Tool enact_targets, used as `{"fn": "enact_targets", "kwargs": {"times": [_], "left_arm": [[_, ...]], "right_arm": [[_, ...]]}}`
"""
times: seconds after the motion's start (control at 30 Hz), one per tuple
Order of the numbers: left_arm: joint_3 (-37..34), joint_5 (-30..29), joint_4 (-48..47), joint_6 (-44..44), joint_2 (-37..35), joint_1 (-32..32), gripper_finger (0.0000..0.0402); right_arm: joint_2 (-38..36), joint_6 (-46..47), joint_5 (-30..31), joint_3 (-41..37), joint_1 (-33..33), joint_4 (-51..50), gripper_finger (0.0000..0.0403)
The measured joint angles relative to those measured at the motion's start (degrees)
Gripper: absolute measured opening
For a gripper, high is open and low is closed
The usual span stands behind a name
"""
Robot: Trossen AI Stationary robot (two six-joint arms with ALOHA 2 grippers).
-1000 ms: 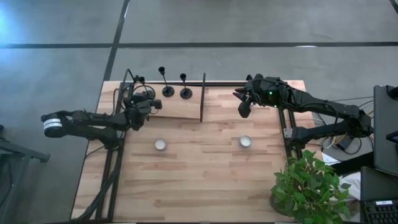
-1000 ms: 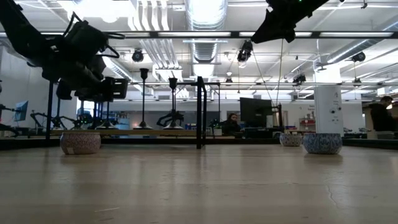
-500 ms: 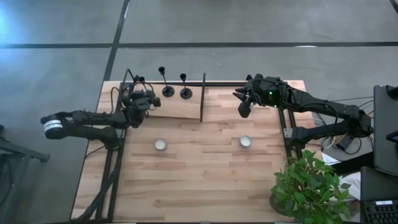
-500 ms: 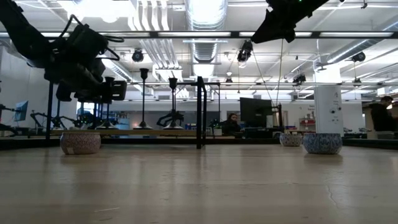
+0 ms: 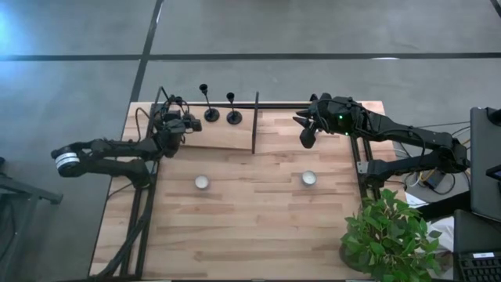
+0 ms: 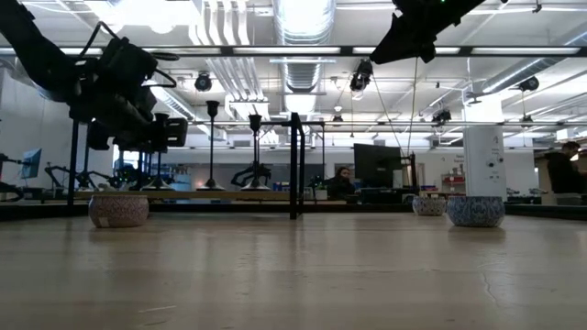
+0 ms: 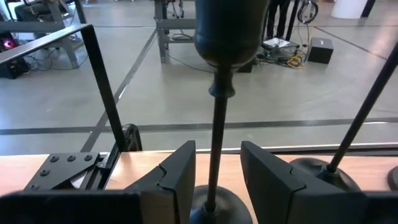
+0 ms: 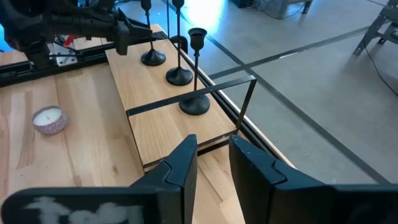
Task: Pick & Place candle stick holders
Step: Align the black candle holder with the black candle holders on the shelf
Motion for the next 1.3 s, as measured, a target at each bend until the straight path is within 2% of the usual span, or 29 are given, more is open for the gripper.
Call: {"fn": "enact_targets", "kwargs": {"times": [0.2, 0.5, 1.3], "left_arm": [[0.0, 0.67, 0.53, 0.97, 0.0, 1.21, 0.0111], [0.0, 0.7, 0.51, 1.74, 0.02, 1.42, 0.0017], [0.0, 0.72, 2.66, 3.41, 0.07, 2.38, 0.0014]], "right_arm": [[0.0, 0.0, 0.0, 0.0, 0.0, 0.01, 0.0073], [0.0, 0.0, 0.01, 0.0, 0.01, 0.01, 0.0063], [0.0, 0.0, -0.01, 0.0, 0.01, -0.01, 0.009]]}}
